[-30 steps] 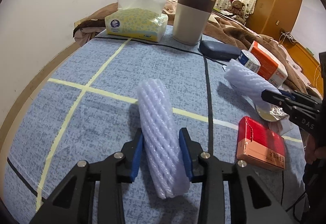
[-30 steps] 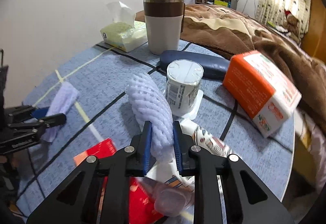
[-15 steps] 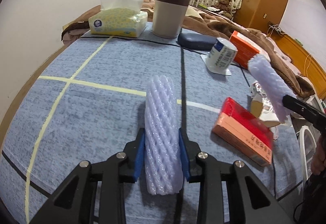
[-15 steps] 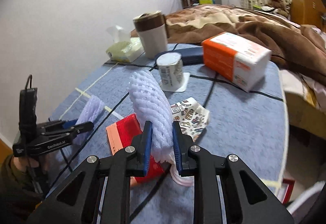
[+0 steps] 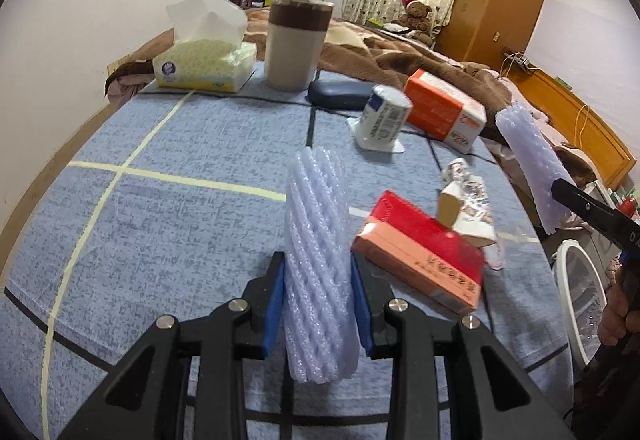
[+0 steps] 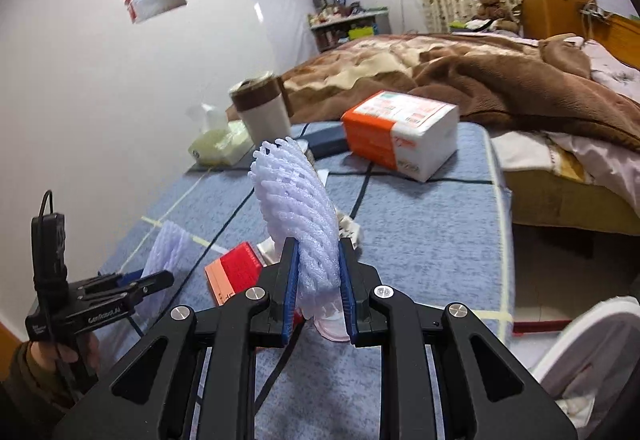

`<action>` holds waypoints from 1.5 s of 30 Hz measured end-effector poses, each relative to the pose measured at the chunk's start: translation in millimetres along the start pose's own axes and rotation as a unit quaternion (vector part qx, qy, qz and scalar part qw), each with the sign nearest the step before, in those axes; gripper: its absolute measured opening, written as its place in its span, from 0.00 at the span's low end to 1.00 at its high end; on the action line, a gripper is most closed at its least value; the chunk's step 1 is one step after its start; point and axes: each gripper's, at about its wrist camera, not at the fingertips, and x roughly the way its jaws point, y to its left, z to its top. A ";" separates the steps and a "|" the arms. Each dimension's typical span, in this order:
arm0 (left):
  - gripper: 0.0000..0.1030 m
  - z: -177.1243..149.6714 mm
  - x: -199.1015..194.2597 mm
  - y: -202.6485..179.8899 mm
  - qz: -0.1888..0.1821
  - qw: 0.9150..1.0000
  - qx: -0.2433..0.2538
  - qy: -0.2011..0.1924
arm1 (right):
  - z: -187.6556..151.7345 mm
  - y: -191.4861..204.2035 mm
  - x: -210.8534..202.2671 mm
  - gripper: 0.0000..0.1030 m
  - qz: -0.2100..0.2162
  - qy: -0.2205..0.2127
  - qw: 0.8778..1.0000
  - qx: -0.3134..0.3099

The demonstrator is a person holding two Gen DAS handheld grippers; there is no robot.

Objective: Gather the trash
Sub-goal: 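Carry both white foam fruit nets over the wastebasket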

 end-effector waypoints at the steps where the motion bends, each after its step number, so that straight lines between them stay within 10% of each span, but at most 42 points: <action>1: 0.32 0.1 -3.3 -2.1 -0.002 1.000 0.001 -0.003 | -0.3 -1.9 -4.8 0.19 -0.003 -0.006 1.000 0.004; 24: 0.32 -1.5 -59.2 -45.2 -0.031 0.997 0.043 -0.049 | -20.0 -19.3 -67.9 0.19 -0.051 -0.064 0.996 0.037; 45: 0.32 -22.3 -60.6 -180.2 -0.129 0.979 0.152 -0.037 | -56.4 -69.8 -143.3 0.19 -0.149 -0.097 0.980 0.090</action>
